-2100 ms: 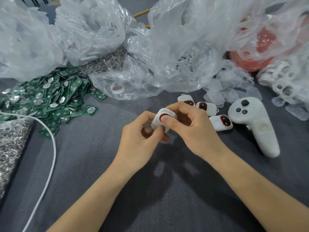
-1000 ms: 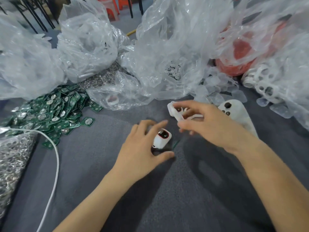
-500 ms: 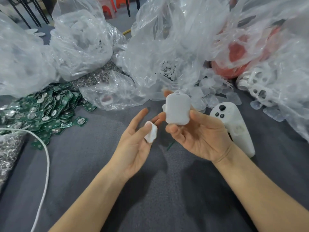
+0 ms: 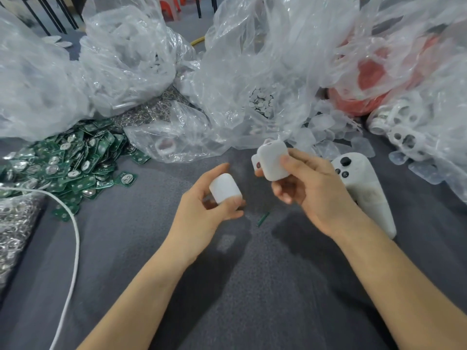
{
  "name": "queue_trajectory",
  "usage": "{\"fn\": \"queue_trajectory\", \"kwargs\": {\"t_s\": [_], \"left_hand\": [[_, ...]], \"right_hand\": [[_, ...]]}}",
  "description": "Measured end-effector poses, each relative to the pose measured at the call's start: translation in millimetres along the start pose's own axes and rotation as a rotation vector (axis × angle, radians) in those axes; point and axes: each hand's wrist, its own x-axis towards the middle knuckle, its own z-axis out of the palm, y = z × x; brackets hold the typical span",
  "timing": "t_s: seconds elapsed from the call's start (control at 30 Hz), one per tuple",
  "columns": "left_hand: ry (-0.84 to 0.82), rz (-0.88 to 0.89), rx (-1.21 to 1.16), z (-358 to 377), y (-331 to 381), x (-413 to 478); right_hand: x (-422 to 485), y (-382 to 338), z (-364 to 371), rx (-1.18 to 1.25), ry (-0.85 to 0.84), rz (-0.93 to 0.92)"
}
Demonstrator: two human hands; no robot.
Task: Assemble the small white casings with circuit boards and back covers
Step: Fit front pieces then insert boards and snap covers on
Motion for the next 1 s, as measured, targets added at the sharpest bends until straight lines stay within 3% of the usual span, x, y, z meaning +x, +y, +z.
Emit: {"fn": "queue_trajectory", "kwargs": {"t_s": [0.13, 0.23, 0.37, 0.63, 0.8, 0.9, 1.0], "left_hand": [[-0.065, 0.074, 0.445, -10.9, -1.7, -0.2], [-0.14, 0.158, 0.56, -18.2, -1.0, 1.4], [-0.1, 0.263, 0.757, -25.9, 1.4, 5.6], [-0.094, 0.374, 0.774, -24.4, 2.1, 1.9], [0.082, 0.415, 0.697, -23.5, 1.1, 5.6], [0.055, 0.334, 0.612, -23.3, 2.1, 12.1], [-0.023, 0.335, 0.703, -19.4, 3.7, 22.4]], "right_hand": [[1.8, -3.5, -11.4, -0.359, 0.088, 0.003], [2.2, -6.1, -16.6, -0.558, 0.077, 0.021], [1.1, -3.2, -19.1, -0.788, -0.034, 0.097], [3.6, 9.5, -2.6, -1.078, -0.001, 0.043], [8.5, -0.7, -11.0, -1.351, 0.331, -0.254], [13.1, 2.8, -13.5, -1.506, 0.267, -0.132], [12.7, 9.0, -11.9, -1.602, 0.21, -0.087]]}}
